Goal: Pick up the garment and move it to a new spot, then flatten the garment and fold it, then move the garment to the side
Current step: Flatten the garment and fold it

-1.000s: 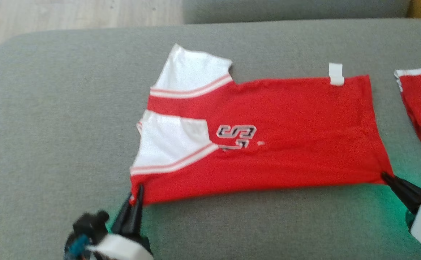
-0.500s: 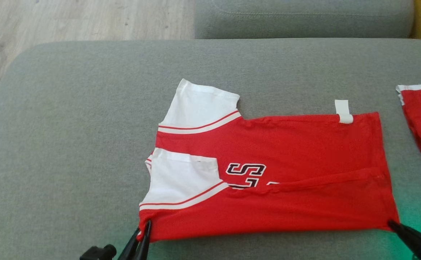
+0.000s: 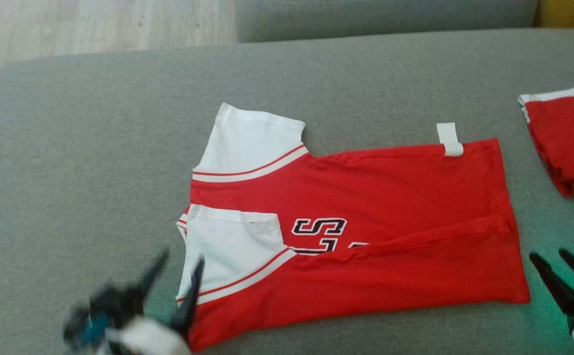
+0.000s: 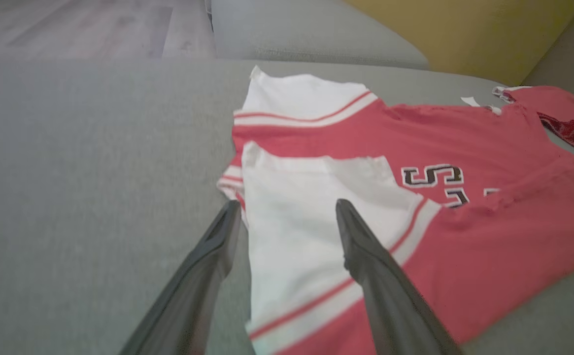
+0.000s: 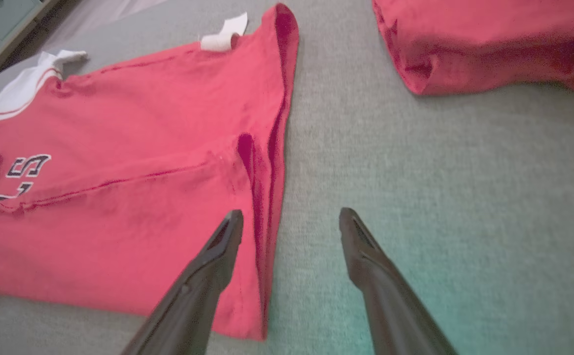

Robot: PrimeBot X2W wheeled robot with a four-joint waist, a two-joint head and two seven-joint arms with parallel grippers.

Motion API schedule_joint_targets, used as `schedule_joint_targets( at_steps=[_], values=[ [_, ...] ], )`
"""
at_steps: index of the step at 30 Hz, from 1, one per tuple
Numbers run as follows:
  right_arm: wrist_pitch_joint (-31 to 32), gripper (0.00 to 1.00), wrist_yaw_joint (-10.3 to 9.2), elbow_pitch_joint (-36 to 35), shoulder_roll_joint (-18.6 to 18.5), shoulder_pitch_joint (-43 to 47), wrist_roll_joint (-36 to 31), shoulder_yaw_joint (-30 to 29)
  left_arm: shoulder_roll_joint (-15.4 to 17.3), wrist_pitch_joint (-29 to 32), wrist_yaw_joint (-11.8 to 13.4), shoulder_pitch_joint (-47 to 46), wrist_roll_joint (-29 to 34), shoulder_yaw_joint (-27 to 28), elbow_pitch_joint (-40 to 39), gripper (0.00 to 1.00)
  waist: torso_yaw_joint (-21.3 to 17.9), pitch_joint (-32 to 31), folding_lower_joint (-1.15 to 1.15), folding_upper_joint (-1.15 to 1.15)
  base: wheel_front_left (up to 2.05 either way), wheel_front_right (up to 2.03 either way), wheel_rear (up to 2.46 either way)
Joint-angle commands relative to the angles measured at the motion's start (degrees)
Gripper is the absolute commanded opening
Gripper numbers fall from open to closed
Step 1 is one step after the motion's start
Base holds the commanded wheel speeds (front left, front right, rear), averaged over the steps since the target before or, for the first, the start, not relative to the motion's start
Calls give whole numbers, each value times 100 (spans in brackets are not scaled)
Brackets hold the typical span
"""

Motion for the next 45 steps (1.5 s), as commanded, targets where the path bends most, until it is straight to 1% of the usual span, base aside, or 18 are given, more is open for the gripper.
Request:
schedule_joint_targets(
  at_steps=[1,3,5,8,10,15,16,20,23,27,31,32,33,34,35,37,40,45],
  values=[
    [-129,100,20,-140,-172,-151,-128,-187,256,187,-58,-794,115,317,-354,100,-95,196,0,0,0,0,0],
    [-155,100,20,-228,-106,-217,-266,-331,394,491,-195,-1367,108,380,-484,100,-162,382,0,0,0,0,0],
    [-151,100,20,-332,-45,-311,-431,-442,521,867,-420,-2002,49,392,-502,100,-246,595,0,0,0,0,0],
    [-87,100,20,-491,58,-476,-659,-603,678,1508,-692,-2946,-166,347,-304,100,-396,905,0,0,0,0,0],
    [-37,100,20,-590,127,-565,-792,-710,732,1920,-790,-3519,-371,283,-45,100,-500,1086,0,0,0,0,0],
    [90,100,20,-729,286,-680,-1037,-947,849,2924,-873,-4637,-779,56,808,100,-770,1469,0,0,0,0,0],
    [90,100,20,-729,286,-680,-1037,-947,849,2924,-873,-4637,-779,56,808,100,-770,1469,0,0,0,0,0],
    [144,100,20,-778,424,-702,-1163,-1133,885,3331,-890,-5215,-1065,-44,1434,100,-976,1710,0,0,0,0,0],
    [162,100,20,-792,523,-699,-1234,-1243,985,3476,-894,-5490,-1098,-147,1843,100,-1105,1849,0,0,0,0,0],
    [160,100,20,-788,617,-649,-1297,-1370,1092,3609,-897,-5666,-1077,-370,2246,100,-1192,1947,0,0,0,0,0],
    [170,100,20,-778,687,-595,-1342,-1467,1208,3719,-897,-5714,-1074,-592,2477,100,-1235,1966,0,0,0,0,0],
    [176,100,20,-776,699,-583,-1353,-1489,1210,3734,-897,-5710,-1129,-624,2487,89,-1237,1963,0,0,0,0,0],
    [180,100,20,-773,709,-571,-1363,-1511,1213,3736,-898,-5709,-1183,-659,2474,55,-1234,1961,0,0,0,0,0],
    [185,100,20,-768,719,-561,-1370,-1535,1221,3728,-898,-5712,-1231,-694,2456,25,-1227,1958,0,0,0,0,0],
    [196,100,20,-765,725,-556,-1378,-1556,1228,3731,-898,-5711,-1299,-737,2428,0,-1216,1952,0,0,0,0,0],
    [217,100,20,-788,724,-581,-1406,-1598,1249,3712,-898,-5724,-1415,-820,2352,0,-1184,1930,0,0,0,0,0],
    [302,100,20,-901,719,-705,-1351,-1671,1335,3450,-898,-5809,-1414,-984,2159,0,-1124,1887,0,0,0,0,0],
    [820,100,20,-1247,664,-1181,-1004,-1686,1412,2854,-898,-6017,-1364,-1262,1918,0,-986,1824,0,0,0,0,0]
  ],
)
